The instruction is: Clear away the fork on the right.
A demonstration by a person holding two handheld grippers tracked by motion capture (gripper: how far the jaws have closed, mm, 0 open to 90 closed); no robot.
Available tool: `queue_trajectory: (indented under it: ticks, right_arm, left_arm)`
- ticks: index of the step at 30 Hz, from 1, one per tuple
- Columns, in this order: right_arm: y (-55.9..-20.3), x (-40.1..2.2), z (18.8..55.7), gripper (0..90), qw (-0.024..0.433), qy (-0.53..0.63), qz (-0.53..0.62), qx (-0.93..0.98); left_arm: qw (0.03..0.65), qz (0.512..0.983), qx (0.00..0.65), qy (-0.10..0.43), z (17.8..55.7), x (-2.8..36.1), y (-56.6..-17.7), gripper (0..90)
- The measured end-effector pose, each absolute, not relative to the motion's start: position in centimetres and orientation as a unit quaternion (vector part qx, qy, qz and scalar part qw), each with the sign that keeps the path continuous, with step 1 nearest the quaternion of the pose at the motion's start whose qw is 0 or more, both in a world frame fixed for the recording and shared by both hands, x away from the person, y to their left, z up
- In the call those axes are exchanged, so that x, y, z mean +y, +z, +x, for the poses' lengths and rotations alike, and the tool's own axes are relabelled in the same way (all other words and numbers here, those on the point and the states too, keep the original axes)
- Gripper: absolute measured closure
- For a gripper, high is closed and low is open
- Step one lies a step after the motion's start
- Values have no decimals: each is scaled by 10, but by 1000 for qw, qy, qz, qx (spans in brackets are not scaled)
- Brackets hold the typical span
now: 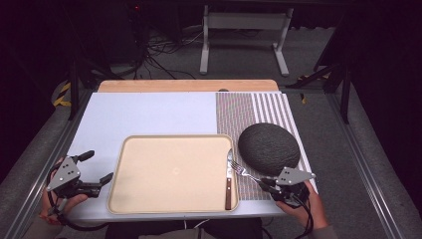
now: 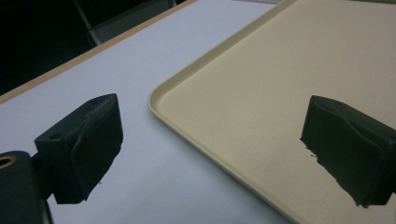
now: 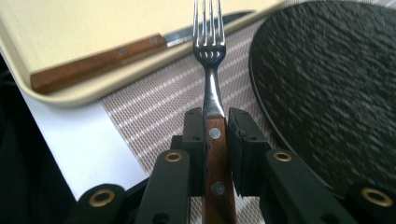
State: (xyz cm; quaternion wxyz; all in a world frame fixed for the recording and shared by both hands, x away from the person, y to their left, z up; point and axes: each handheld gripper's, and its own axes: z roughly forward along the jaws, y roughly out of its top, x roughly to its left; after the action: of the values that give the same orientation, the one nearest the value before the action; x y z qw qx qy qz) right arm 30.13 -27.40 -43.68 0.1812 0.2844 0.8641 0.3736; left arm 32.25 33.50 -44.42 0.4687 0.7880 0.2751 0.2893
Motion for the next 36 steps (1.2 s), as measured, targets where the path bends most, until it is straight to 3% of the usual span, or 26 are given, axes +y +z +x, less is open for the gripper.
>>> queue_trajectory:
  ticks: [36]
  right_arm:
    - [-405,-190,330,781,221,388,281,850]
  left_arm:
    - [471,787,268,294,321,337,-442,60]
